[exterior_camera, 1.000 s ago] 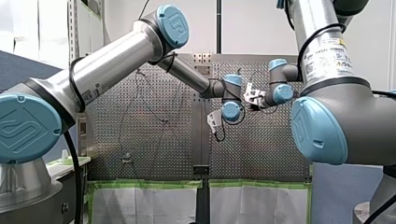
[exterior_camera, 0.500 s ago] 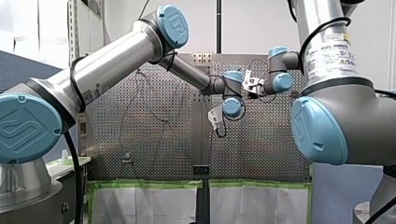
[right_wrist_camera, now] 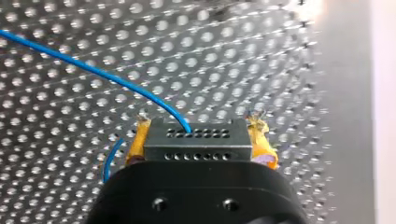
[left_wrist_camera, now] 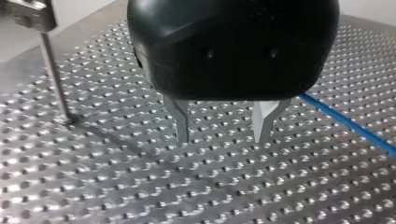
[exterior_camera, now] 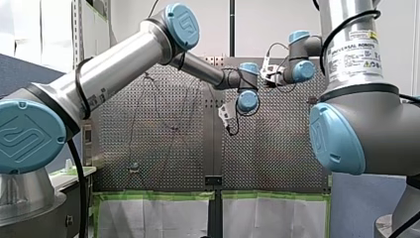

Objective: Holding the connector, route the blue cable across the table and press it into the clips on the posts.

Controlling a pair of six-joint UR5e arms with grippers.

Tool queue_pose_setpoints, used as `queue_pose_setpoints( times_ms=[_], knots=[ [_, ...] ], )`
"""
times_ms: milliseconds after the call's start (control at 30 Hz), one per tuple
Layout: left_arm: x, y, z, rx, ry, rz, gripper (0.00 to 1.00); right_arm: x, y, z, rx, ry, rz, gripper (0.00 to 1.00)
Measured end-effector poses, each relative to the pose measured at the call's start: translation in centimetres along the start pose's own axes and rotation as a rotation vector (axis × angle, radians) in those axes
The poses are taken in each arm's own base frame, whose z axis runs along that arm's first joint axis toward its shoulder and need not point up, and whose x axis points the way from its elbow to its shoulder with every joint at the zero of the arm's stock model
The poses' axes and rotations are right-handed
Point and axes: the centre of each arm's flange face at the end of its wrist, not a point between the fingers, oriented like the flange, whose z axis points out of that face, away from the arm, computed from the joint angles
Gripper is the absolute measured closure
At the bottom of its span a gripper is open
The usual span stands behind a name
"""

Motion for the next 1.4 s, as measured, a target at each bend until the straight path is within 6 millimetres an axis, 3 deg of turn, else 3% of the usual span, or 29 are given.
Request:
queue_pose_setpoints(
  times_ms=[400,700,1067,1400],
  knots=[
    [-4.8,-2.3,-2.1,0.021,-0.042,-0.040,1.00,3.7,-1.0,-1.0,0.007,0.038,-0.014,1.00],
    [-8.2,-3.0,-2.5,0.031,-0.077,-0.068,1.00,6.5,-2.1,-1.7,0.019,0.062,-0.022,1.00],
    [-9.2,-2.8,-1.2,0.060,-0.094,-0.066,1.00,6.7,-2.0,-1.7,0.019,0.064,-0.017,1.00],
    [-10.7,-0.7,2.7,0.106,-0.123,-0.083,1.00,5.0,-0.8,-0.8,0.014,0.042,-0.012,1.00]
  ],
)
